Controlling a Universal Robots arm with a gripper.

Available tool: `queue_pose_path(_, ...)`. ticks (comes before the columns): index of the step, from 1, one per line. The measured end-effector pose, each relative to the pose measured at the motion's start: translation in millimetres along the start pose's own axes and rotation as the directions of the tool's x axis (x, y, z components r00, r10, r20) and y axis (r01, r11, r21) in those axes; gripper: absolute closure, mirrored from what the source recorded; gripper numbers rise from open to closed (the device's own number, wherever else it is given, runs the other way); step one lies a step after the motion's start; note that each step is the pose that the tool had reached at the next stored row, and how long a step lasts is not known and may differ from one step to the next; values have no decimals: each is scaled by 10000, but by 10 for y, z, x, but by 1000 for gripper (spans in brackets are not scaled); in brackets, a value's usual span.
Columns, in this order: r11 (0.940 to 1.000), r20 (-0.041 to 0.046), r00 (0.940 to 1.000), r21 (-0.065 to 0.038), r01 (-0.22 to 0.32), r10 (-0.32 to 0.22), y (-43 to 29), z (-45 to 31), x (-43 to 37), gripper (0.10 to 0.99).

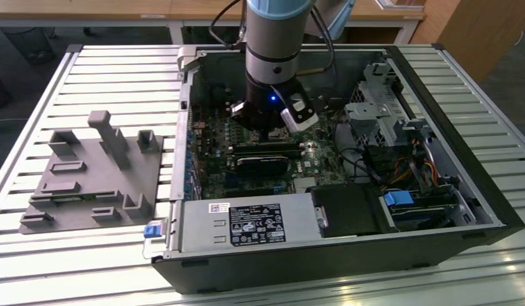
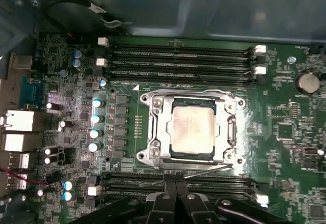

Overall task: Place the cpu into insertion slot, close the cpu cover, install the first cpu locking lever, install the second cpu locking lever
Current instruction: 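Install the second cpu locking lever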

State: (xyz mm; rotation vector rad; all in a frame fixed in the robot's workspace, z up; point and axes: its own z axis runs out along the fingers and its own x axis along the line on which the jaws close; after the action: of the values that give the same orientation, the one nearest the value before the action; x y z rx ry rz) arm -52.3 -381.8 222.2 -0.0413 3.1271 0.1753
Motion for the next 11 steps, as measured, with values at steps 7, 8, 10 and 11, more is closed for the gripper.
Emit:
queue_pose_path(7,9994,11,10000,-354,-5,5,-46,36,77,980)
queue_pose_path(8,9993,11,10000,-361,-6,6,-48,50,84,980)
queue_pose_path(10,9993,10,10000,-367,-8,8,-52,81,96,980)
queue_pose_path(11,9993,11,10000,-370,-9,9,-54,98,97,980)
